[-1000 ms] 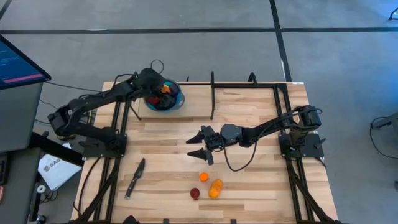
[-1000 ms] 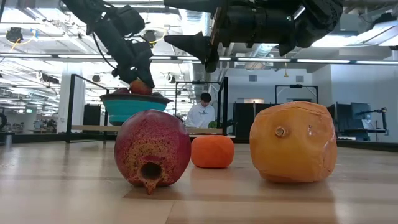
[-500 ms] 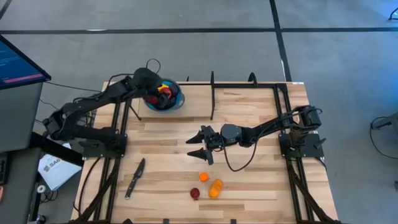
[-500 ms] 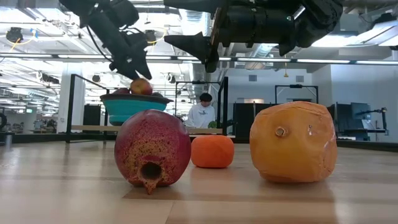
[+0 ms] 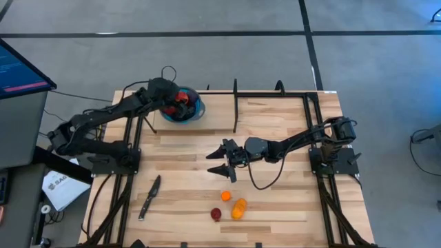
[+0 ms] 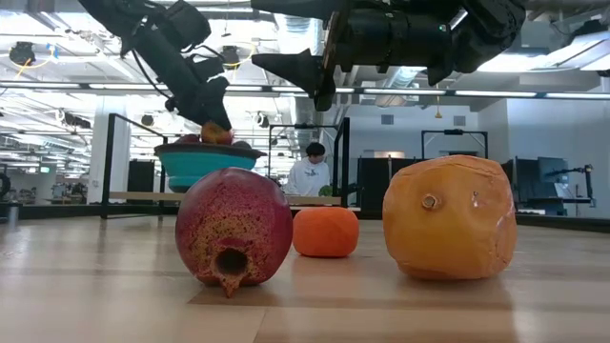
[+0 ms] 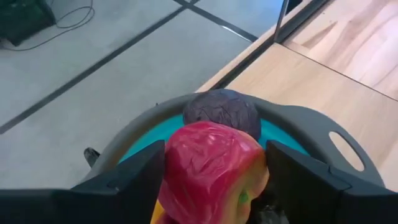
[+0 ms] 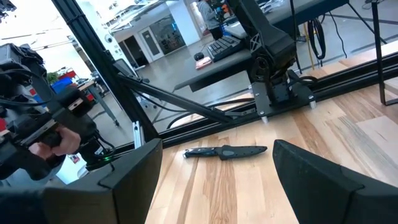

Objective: Pick & Place Fruit
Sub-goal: Put the apple in the blue strainer bowl on the shelf

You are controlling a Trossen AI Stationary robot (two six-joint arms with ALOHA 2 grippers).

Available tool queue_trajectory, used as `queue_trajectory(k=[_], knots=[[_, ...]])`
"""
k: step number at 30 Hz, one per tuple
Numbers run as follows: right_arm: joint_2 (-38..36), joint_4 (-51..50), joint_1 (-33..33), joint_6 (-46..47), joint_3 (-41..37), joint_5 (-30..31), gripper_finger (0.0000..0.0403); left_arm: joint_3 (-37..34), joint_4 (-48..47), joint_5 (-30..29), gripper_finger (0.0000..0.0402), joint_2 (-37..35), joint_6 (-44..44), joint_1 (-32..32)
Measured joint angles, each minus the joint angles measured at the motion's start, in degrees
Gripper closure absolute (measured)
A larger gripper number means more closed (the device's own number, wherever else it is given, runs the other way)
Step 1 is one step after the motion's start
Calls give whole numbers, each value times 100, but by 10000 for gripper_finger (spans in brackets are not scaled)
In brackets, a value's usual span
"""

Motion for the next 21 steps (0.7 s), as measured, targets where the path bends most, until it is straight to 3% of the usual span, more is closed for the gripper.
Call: queue_trajectory(k=[11,21], knots=[[0,0,0,-2,0,0,104,-4,-10,869,178,-15,-285,-10],[0,0,0,-2,0,0,104,0,-197,1820,195,-26,-1297,33]])
